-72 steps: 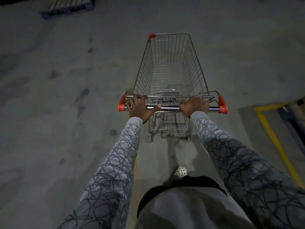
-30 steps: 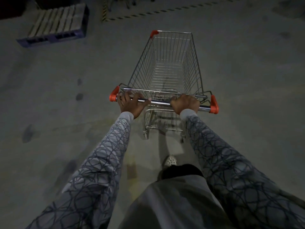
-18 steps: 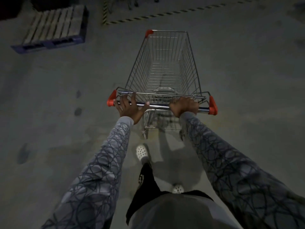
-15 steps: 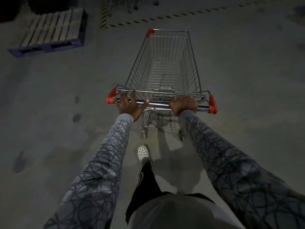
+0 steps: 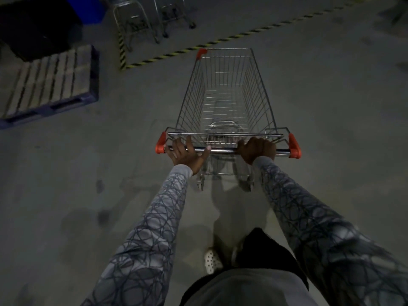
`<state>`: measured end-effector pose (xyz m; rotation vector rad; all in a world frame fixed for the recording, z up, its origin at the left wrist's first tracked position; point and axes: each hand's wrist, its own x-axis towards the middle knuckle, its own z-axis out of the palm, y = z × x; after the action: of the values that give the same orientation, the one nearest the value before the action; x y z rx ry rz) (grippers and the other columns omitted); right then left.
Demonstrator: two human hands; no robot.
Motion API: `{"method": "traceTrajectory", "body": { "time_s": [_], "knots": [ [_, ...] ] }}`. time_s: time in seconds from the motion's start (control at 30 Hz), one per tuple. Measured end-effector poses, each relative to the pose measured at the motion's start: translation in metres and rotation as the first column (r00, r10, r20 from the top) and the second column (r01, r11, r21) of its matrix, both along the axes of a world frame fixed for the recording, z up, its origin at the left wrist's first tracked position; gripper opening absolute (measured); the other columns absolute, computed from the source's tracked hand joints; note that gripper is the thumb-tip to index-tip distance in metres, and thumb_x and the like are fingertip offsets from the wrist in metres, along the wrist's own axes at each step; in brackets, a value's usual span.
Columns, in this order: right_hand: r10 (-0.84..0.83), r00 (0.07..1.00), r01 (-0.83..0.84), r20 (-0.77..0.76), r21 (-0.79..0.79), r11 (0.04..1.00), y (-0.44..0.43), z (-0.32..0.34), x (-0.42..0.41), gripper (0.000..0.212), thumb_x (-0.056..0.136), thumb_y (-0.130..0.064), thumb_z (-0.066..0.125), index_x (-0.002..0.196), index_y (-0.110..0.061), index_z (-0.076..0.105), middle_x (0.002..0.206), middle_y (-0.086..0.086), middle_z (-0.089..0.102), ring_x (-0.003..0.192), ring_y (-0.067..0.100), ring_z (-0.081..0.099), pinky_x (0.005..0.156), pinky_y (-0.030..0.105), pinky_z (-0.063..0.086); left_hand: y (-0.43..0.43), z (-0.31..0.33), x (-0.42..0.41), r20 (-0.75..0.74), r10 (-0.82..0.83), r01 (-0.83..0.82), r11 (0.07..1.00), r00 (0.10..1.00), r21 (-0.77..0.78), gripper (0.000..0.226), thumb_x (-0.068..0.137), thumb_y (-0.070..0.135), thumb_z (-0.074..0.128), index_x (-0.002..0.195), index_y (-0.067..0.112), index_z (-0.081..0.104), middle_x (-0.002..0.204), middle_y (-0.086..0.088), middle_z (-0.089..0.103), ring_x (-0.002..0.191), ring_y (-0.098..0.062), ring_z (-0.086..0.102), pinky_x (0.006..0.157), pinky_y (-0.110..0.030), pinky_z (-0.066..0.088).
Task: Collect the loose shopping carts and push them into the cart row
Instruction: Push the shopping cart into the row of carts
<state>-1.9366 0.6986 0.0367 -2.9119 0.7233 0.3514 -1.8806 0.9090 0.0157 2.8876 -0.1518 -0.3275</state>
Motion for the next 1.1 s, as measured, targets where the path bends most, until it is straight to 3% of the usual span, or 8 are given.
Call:
{"method": "traceTrajectory", "body": {
  "time_s": [0.23,0.43,0.57,0.7,0.83,0.93,1.1],
  "knots": [
    [-0.092,0.992,0.090,0.090,0.028,0.996,-0.045,0.002,0.171,0.059,0.100,-0.052,0.033,0.118,-0.008,0.066,0.122,0.016,0.067,0.114,0.034,0.061,0.095,0.040,0.041,-0.044,-0.016,0.182,0.112,-0.009,0.012,1.000,0.994,-0.027,0.107,0.071,0.093,0.014,0.154,0.026,0.023,0.162,-0.012,0.014,0.153,-0.024,0.000,0.118,-0.058,-0.015],
    [-0.040,0.995,0.037,0.091,0.031,0.999,-0.107,0.007,0.307,0.060,0.101,-0.053,0.032,0.119,-0.008,0.066,0.123,0.015,0.067,0.115,0.034,0.061,0.097,0.042,0.040,-0.104,-0.013,0.319,0.096,0.034,-0.032,0.999,0.995,-0.027,0.112,0.063,0.095,0.010,0.151,0.030,0.028,0.161,-0.007,0.017,0.152,-0.022,0.003,0.118,-0.056,-0.014],
    [-0.021,0.997,0.018,0.068,0.041,0.999,-0.148,0.005,0.392,0.060,0.100,-0.054,0.030,0.118,-0.010,0.066,0.120,0.015,0.068,0.113,0.032,0.062,0.094,0.040,0.041,-0.143,-0.010,0.390,0.057,0.067,-0.067,0.998,0.996,-0.013,0.097,0.078,0.090,0.028,0.152,0.027,0.027,0.162,-0.010,0.017,0.153,-0.026,0.004,0.118,-0.057,-0.012],
    [0.027,0.999,-0.027,0.024,0.006,1.000,-0.187,-0.002,0.481,0.061,0.098,-0.057,0.028,0.118,-0.013,0.066,0.120,0.012,0.068,0.113,0.031,0.062,0.092,0.040,0.040,-0.179,-0.010,0.466,0.101,0.101,-0.097,0.994,0.990,-0.047,0.108,0.067,0.092,0.014,0.151,0.026,0.030,0.161,-0.010,0.019,0.152,-0.023,0.005,0.118,-0.057,-0.014],
    [0.072,0.997,-0.073,-0.019,-0.023,0.997,-0.221,-0.011,0.577,0.064,0.097,-0.060,0.024,0.126,-0.018,0.063,0.121,0.010,0.067,0.113,0.031,0.062,0.090,0.041,0.041,-0.211,-0.010,0.562,0.078,0.076,-0.073,0.997,0.994,-0.038,0.102,0.080,0.089,0.025,0.156,0.021,0.023,0.164,-0.015,0.014,0.152,-0.032,0.004,0.118,-0.056,-0.012],
    [0.023,0.999,-0.024,0.037,0.016,1.000,-0.239,-0.009,0.653,0.064,0.099,-0.059,0.027,0.125,-0.012,0.062,0.124,0.014,0.066,0.117,0.033,0.060,0.095,0.042,0.042,-0.228,-0.013,0.644,0.090,0.061,-0.059,0.998,0.994,-0.027,0.098,0.081,0.088,0.026,0.155,0.024,0.021,0.164,-0.011,0.008,0.153,-0.024,-0.003,0.117,-0.058,-0.017],
    [-0.022,0.996,0.020,0.081,0.022,1.000,-0.264,-0.005,0.783,0.064,0.100,-0.058,0.030,0.123,-0.008,0.063,0.124,0.017,0.066,0.119,0.035,0.059,0.098,0.043,0.042,-0.258,-0.010,0.781,0.079,0.027,-0.024,0.999,0.997,-0.042,0.097,0.084,0.086,0.029,0.156,0.022,0.020,0.164,-0.012,0.006,0.153,-0.024,-0.006,0.116,-0.056,-0.021]
  ]
}}
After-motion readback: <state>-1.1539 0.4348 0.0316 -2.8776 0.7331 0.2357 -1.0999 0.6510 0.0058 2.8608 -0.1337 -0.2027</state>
